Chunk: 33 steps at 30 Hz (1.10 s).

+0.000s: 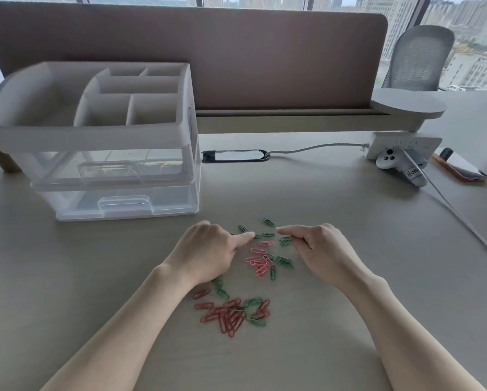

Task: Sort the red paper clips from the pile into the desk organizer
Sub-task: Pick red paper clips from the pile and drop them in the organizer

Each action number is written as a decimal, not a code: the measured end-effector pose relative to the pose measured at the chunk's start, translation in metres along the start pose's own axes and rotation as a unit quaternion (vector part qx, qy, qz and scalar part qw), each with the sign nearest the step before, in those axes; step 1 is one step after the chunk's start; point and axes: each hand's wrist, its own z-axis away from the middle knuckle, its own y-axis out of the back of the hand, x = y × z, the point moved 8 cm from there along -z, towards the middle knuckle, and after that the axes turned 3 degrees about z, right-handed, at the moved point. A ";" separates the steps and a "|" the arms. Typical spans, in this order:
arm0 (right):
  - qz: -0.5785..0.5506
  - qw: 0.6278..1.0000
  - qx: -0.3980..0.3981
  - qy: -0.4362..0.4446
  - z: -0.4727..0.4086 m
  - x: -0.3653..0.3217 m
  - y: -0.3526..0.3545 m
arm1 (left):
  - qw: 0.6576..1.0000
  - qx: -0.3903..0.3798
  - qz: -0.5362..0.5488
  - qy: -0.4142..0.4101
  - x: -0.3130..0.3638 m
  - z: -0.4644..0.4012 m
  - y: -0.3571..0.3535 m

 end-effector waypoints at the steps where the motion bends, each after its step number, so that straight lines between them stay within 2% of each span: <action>1: 0.000 1.000 -0.009 0.010 -0.003 -0.003 -0.004 | 1.000 0.006 -0.010 0.014 -0.004 0.001 0.001; 4: 0.054 0.998 -0.041 0.017 -0.009 -0.009 -0.013 | 0.997 0.034 -0.039 0.065 -0.017 0.006 0.007; 7: 0.080 0.996 -0.028 -0.008 -0.014 -0.005 -0.010 | 0.993 0.045 -0.051 0.095 -0.021 0.009 0.011; 10: 0.074 0.997 -0.003 -0.015 -0.016 -0.002 -0.007 | 0.996 0.075 0.025 0.041 -0.007 0.014 0.016; 13: 0.076 0.997 -0.012 0.001 -0.022 -0.006 -0.012 | 0.996 0.043 0.075 -0.031 0.012 0.026 0.012; 16: 0.108 0.994 -0.023 -0.009 -0.029 -0.005 -0.015 | 0.994 0.033 0.099 -0.041 0.014 0.035 0.012; 21: 0.065 0.998 0.005 -0.021 -0.007 0.008 -0.001 | 0.994 0.057 0.092 0.003 0.005 0.040 0.019; 26: 0.024 0.997 -0.052 0.044 0.031 -0.003 -0.006 | 0.994 0.051 0.035 0.090 -0.019 0.039 0.013; 29: 0.012 0.996 -0.056 0.065 0.033 -0.005 -0.011 | 0.991 0.065 0.048 0.103 -0.023 0.042 0.015; 33: 0.050 0.994 -0.058 0.080 0.032 -0.007 -0.015 | 0.990 0.084 0.076 0.085 -0.014 0.043 0.020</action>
